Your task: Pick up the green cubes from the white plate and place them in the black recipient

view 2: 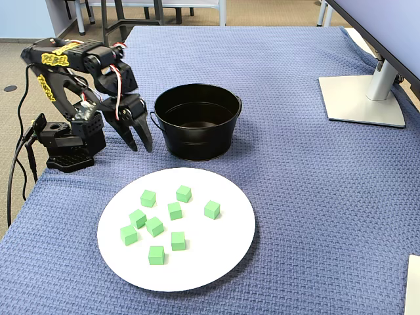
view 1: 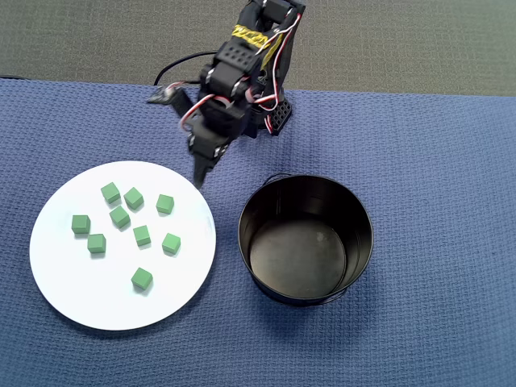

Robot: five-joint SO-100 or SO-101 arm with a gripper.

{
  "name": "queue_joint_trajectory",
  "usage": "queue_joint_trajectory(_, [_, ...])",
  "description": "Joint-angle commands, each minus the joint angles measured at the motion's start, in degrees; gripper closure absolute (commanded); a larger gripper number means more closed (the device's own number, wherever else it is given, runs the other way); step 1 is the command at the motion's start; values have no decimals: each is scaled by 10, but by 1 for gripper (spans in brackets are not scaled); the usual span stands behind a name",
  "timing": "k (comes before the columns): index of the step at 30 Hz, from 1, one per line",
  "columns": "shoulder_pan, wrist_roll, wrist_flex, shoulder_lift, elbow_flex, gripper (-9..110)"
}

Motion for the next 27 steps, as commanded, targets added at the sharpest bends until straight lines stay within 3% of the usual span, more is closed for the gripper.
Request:
queue_joint_trajectory(1, [32, -50, -4, -103, -95, 81])
queue_joint_trajectory(6, [64, -68, -26, -178, -127, 76])
queue_joint_trajectory(19, [102, -165, -50, -348, -236, 81])
queue_joint_trajectory(27, [100, -272, -69, -378, -233, 80])
